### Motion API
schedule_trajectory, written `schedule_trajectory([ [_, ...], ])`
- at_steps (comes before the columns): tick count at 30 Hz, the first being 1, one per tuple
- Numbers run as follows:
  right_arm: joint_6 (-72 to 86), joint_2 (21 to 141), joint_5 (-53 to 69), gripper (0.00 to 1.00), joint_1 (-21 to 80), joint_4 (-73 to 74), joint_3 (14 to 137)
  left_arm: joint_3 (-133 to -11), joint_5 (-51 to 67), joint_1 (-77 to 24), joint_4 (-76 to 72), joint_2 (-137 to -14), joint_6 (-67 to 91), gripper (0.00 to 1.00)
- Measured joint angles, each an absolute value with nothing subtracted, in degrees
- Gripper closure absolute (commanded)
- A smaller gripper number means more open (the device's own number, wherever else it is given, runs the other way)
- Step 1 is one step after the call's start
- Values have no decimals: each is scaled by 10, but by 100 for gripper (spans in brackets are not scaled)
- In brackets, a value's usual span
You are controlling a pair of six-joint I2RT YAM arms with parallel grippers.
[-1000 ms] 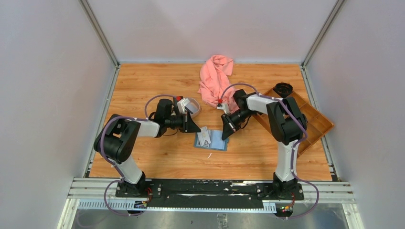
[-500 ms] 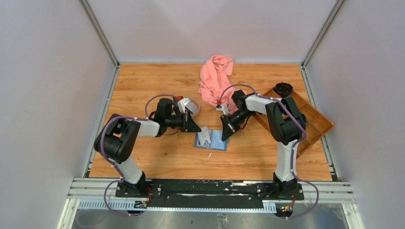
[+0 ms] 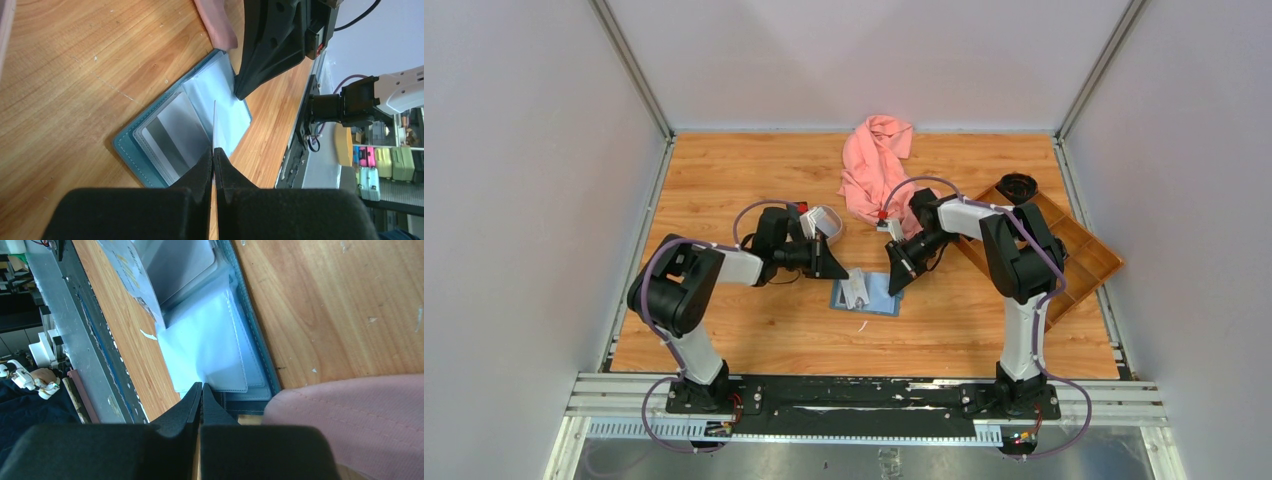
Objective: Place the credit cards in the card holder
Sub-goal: Insert the credit card into the card holder.
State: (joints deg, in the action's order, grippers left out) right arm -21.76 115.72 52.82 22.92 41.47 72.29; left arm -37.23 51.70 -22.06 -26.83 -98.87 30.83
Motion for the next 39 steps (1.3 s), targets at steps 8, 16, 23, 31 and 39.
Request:
schedule_trajectory([
  [8, -217, 1157, 528, 100, 229, 415, 723, -372, 488, -247, -269, -1002, 318, 100],
  [16, -215, 1157, 527, 100, 229, 415, 723, -381, 462, -253, -249, -1013, 322, 100],
  [23, -213, 1157, 526, 100, 229, 415, 723, -426, 444, -266, -201, -1029, 321, 100],
  [31, -209, 1157, 525, 100, 229, 415, 723, -474, 416, -276, -97, -1035, 300, 100],
  [39, -208, 1157, 524, 100, 231, 415, 723, -544, 397, -288, 22, -1048, 250, 100],
])
